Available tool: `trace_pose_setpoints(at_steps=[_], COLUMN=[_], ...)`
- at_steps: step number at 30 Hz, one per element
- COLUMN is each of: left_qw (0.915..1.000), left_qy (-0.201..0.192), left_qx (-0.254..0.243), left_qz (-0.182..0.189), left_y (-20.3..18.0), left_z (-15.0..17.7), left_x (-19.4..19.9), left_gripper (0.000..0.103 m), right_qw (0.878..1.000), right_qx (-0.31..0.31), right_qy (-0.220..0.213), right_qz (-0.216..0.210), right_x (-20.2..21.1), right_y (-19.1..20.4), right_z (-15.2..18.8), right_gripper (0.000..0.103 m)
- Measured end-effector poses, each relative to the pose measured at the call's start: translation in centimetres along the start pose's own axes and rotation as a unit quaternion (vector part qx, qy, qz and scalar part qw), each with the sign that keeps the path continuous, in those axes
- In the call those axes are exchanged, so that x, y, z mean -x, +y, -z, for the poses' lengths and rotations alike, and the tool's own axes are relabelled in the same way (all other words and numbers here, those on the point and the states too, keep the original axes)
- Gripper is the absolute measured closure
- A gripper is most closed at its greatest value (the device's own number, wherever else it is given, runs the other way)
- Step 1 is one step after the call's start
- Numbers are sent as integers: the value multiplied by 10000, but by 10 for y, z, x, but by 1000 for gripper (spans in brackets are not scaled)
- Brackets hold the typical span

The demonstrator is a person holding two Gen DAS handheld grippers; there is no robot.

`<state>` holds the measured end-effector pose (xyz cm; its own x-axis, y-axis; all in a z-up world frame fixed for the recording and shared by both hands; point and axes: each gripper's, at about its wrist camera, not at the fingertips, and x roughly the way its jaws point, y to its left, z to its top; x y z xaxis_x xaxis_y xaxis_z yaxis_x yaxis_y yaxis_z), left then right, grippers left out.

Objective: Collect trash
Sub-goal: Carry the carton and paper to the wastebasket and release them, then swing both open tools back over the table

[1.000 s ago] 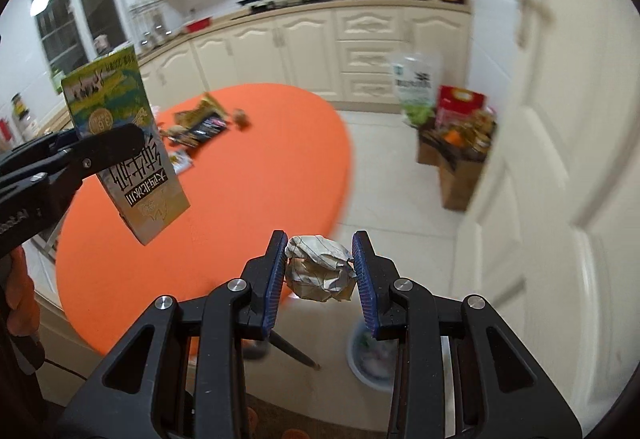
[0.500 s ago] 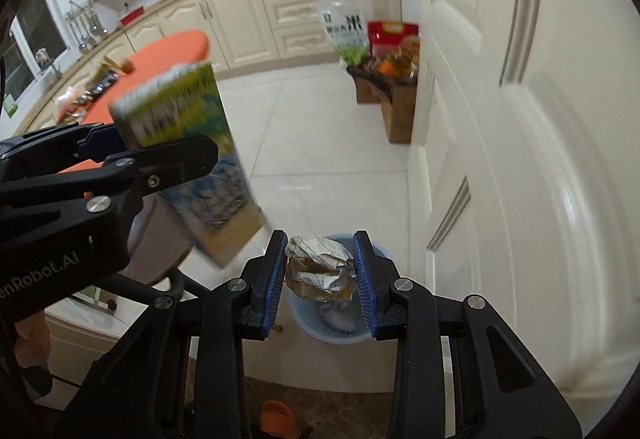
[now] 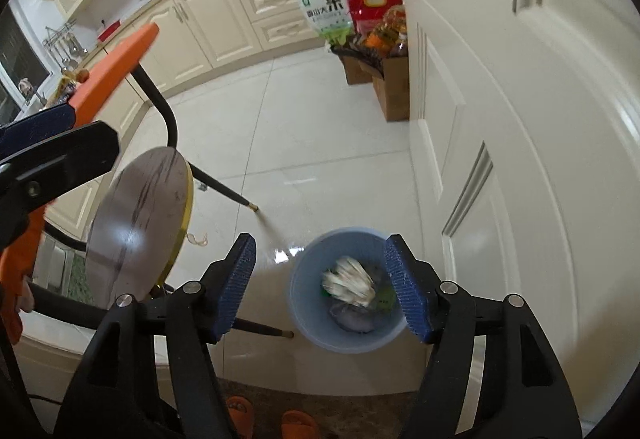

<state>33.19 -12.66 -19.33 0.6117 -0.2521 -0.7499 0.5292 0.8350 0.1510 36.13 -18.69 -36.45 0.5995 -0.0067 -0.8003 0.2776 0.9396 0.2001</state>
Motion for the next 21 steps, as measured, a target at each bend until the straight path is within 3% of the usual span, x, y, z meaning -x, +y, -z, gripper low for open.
trace_pose_setpoints(at_steps=[10,16,21], left_qw=[9969,9907,9860], left_qy=[-644,-958,-907], left_qx=[437,819,1161], left_qz=[-139,-513,-781], left_y=[61,128,190], left_z=[45,80,103], left_x=[115,172,196], left_gripper=[27,21,19], right_qw=[9983,9936,9873], right_qx=[300,733,1213], right_qy=[-499,-848,-949], right_qz=[19,-157,-385], right_x=[68,110,118], right_y=[53,125,198], right_z=[-14,-35,-53], right_gripper=[31,26,24])
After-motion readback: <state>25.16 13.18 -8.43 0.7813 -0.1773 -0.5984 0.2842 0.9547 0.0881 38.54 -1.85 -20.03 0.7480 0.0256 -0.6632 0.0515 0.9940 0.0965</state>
